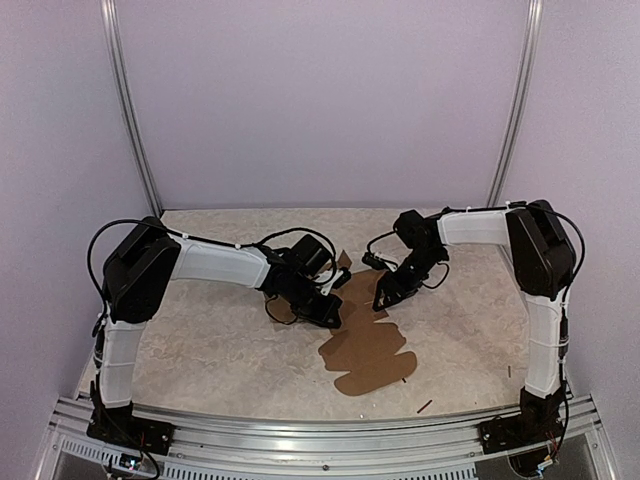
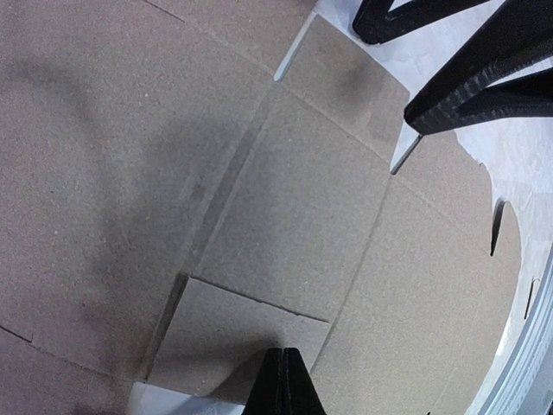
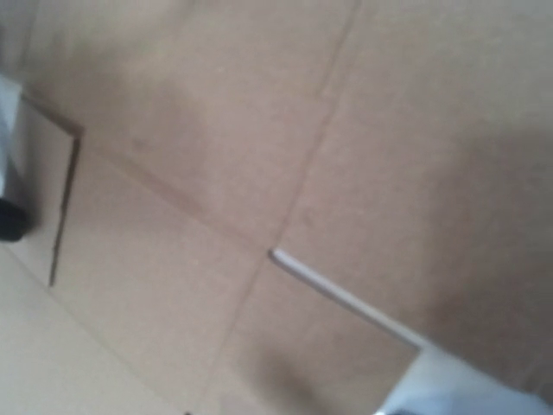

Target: Fold the paper box

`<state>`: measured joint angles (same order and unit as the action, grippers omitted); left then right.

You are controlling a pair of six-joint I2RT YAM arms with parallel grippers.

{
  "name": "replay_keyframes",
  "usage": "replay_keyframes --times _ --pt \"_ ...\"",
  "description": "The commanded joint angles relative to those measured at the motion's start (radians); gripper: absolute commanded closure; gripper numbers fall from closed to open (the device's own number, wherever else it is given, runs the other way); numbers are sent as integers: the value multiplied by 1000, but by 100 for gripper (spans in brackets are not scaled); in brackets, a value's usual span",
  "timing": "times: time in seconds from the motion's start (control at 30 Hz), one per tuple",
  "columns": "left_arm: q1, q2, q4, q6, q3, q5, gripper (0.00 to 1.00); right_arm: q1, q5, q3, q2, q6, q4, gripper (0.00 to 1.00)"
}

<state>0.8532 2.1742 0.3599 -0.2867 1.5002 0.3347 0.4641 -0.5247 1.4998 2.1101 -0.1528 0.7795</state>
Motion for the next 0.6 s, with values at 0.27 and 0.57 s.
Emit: replay_keyframes --times 0.27,0.57 --pt "-4 54 58 -4 -31 -29 100 34 -47 -2 65 14 33 47" --pt "-5 70 55 3 -21 -23 100 44 -260 27 38 -1 49 48"
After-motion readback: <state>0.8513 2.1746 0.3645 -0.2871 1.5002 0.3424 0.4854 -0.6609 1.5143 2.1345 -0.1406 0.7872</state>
